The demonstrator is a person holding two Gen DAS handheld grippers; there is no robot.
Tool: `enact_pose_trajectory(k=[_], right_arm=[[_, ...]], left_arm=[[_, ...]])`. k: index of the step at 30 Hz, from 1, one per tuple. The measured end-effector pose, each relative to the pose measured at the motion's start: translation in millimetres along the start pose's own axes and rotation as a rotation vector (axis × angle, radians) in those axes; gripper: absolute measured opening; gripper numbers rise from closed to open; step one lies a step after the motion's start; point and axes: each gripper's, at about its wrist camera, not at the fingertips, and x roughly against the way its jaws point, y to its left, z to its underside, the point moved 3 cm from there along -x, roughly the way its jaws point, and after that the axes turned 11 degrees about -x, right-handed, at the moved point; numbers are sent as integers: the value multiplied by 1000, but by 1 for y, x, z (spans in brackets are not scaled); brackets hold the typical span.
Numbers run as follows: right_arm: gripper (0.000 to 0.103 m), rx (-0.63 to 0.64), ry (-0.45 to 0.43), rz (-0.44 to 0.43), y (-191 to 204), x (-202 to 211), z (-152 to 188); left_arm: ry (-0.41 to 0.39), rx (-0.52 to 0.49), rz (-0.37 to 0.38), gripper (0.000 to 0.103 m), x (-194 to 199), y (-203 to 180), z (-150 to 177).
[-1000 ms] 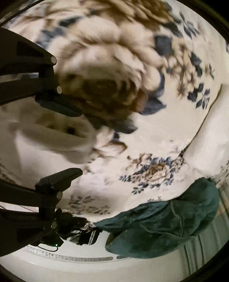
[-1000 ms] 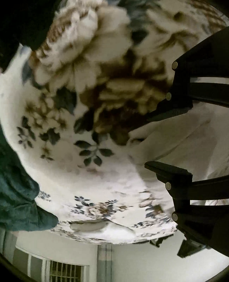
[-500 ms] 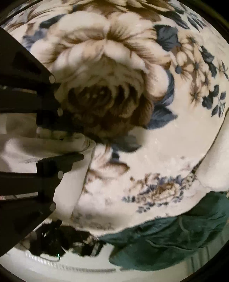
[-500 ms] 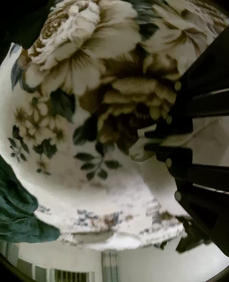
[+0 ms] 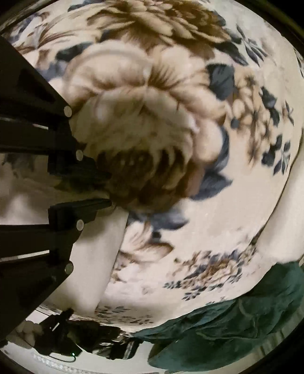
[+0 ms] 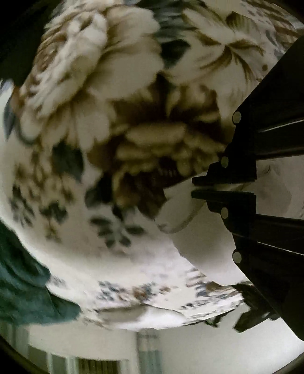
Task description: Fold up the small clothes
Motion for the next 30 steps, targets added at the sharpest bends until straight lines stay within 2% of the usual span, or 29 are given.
enact_pose_trajectory(k=[2, 4, 5, 6, 7, 8, 10, 11, 12, 13, 14, 15, 16, 20, 23, 25, 26, 27, 28, 29, 30], right_arm=[[3, 15, 3, 9, 2, 0, -2], [6, 31, 31, -25, 7, 4, 0], [17, 36, 41, -34, 9, 7, 2], [27, 42, 47, -33, 10, 11, 3], [48, 44, 49, -36, 9, 15, 6], [55, 41, 48, -47, 6, 20, 8], [55, 41, 67, -59, 0, 23, 15], [55, 44, 90, -55, -3, 20, 20], [55, 44, 114, -52, -7, 15, 24], [55, 35, 136, -59, -12, 11, 29], [39, 24, 150, -64, -15, 8, 33], [19, 14, 148, -70, -17, 5, 37], [5, 15, 137, -63, -20, 5, 39], [4, -32, 55, -27, -38, 10, 33], [4, -68, 77, -8, -50, -3, 30], [5, -10, 109, 18, -41, -11, 35], [7, 25, 122, 30, -33, -11, 38], [8, 71, 119, 50, -25, -9, 41], [14, 119, 106, 65, -16, -4, 42], [29, 151, 98, 67, -9, 1, 42], [38, 177, 82, 64, -2, 7, 41]], left_arm=[[13, 55, 75, 15, 5, 6, -1], [1, 109, 195, 19, 19, 6, 3], [0, 117, 228, 33, 24, 5, 7], [3, 121, 254, 57, 29, 3, 12], [-1, 122, 274, 62, 33, 2, 18], [-8, 131, 286, 63, 36, 1, 24], [14, 136, 310, 63, 32, -6, 35], [19, 129, 292, 60, 29, -10, 39], [7, 114, 260, 50, 27, -13, 43], [-5, 83, 222, 30, 24, -17, 46], [1, 69, 204, 4, 20, -19, 49], [5, 68, 172, 4, 17, -15, 52], [-11, 71, 149, 4, 17, -11, 54], [-1, 96, 101, 4, 4, 11, 57], [42, 62, 94, 4, -6, 9, 59], [56, 38, 134, 5, 1, -1, 57], [53, 29, 161, 8, 9, -5, 56], [52, 24, 161, 16, 17, -8, 55], [49, 18, 151, 21, 24, -10, 53], [34, 11, 153, 27, 31, -12, 51], [7, 4, 139, 35, 40, -15, 46]])
